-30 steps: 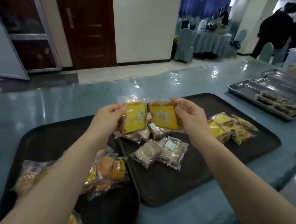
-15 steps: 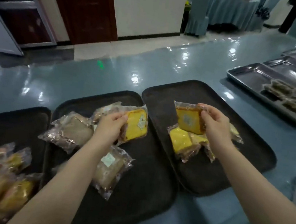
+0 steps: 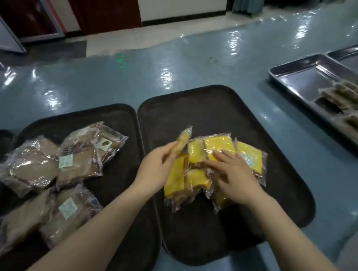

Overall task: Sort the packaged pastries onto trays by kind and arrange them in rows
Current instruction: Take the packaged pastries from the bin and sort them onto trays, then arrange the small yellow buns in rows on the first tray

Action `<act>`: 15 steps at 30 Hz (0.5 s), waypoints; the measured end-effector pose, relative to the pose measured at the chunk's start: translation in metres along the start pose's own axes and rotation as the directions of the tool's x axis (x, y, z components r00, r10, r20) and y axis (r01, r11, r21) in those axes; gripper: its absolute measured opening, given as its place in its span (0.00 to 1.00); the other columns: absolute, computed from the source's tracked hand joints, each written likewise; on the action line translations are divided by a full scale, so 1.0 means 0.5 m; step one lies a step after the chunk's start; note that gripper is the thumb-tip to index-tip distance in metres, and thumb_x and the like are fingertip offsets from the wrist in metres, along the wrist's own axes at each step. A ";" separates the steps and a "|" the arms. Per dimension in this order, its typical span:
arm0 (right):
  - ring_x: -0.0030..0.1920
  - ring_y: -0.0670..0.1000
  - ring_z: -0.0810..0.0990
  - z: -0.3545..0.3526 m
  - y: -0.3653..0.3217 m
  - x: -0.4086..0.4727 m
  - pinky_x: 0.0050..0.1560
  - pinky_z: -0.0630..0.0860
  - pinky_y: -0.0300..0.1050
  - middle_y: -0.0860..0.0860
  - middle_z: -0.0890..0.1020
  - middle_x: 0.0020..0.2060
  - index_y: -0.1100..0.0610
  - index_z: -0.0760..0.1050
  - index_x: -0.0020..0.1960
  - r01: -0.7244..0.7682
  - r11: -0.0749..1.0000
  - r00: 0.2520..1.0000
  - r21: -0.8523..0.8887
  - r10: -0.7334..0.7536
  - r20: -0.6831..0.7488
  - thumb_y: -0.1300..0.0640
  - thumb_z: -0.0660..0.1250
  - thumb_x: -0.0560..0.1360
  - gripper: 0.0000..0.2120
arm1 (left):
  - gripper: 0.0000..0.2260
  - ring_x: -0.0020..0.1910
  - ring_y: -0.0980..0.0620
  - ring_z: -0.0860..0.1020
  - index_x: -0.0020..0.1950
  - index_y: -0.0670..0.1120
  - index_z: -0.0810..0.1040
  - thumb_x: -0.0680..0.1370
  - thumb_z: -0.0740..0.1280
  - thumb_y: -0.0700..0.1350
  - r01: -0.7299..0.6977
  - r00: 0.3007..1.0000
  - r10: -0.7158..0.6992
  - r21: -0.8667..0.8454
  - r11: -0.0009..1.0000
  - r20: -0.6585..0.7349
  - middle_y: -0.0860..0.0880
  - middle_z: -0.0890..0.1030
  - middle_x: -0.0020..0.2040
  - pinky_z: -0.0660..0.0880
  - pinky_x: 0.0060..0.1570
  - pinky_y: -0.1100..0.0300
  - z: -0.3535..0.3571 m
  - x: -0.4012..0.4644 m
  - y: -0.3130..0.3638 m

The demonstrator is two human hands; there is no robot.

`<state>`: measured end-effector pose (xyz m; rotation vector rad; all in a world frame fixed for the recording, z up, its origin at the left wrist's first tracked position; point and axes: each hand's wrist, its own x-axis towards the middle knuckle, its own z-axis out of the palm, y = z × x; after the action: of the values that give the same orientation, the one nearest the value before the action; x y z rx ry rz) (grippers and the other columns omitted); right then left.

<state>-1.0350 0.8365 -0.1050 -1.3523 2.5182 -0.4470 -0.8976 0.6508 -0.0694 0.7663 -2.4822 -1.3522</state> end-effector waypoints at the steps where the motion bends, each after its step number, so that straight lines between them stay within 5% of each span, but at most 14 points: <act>1: 0.77 0.49 0.52 0.001 0.005 0.000 0.73 0.37 0.46 0.45 0.60 0.75 0.39 0.66 0.72 -0.009 0.999 1.000 0.031 0.008 0.021 0.52 0.62 0.78 0.23 | 0.19 0.58 0.66 0.70 0.71 0.55 0.68 0.80 0.61 0.48 0.010 0.993 -0.017 0.059 0.998 0.119 0.62 0.72 0.62 0.66 0.50 0.74 0.021 -0.003 -0.006; 3: 0.76 0.48 0.52 -0.008 0.009 0.007 0.74 0.39 0.48 0.45 0.60 0.75 0.41 0.66 0.72 -0.006 0.997 1.000 0.077 0.004 0.026 0.48 0.61 0.78 0.22 | 0.24 0.67 0.59 0.66 0.74 0.55 0.62 0.79 0.63 0.48 0.005 0.940 -0.075 0.206 0.978 0.332 0.56 0.65 0.72 0.64 0.63 0.66 0.054 -0.013 -0.022; 5: 0.75 0.47 0.56 -0.019 0.004 0.014 0.76 0.47 0.50 0.45 0.66 0.73 0.45 0.68 0.71 -0.025 0.987 1.000 0.156 0.027 -0.014 0.49 0.62 0.78 0.21 | 0.27 0.74 0.55 0.56 0.76 0.56 0.58 0.78 0.64 0.48 -0.006 0.924 -0.102 0.283 0.959 0.368 0.54 0.57 0.77 0.54 0.70 0.60 0.064 -0.025 -0.034; 10: 0.66 0.45 0.72 -0.011 -0.046 0.009 0.67 0.68 0.47 0.44 0.78 0.62 0.49 0.78 0.63 -0.007 0.909 0.956 0.416 0.127 -0.263 0.61 0.64 0.76 0.17 | 0.26 0.71 0.64 0.54 0.75 0.57 0.59 0.79 0.63 0.47 -0.013 0.975 -0.034 0.207 0.978 0.222 0.56 0.58 0.76 0.52 0.66 0.67 0.031 -0.054 -0.055; 15: 0.62 0.46 0.74 0.000 -0.157 0.042 0.62 0.70 0.43 0.42 0.78 0.55 0.52 0.80 0.59 0.125 0.893 0.962 0.433 -0.001 -0.274 0.65 0.65 0.75 0.15 | 0.23 0.68 0.61 0.65 0.72 0.53 0.66 0.78 0.65 0.45 0.020 0.998 -0.027 0.125 0.992 0.052 0.55 0.70 0.70 0.59 0.61 0.71 -0.054 -0.095 -0.073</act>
<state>-0.9865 0.7780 -0.0765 -1.2557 2.3540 -1.2155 -0.8339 0.6407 -0.0817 0.7975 -2.6282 -1.2512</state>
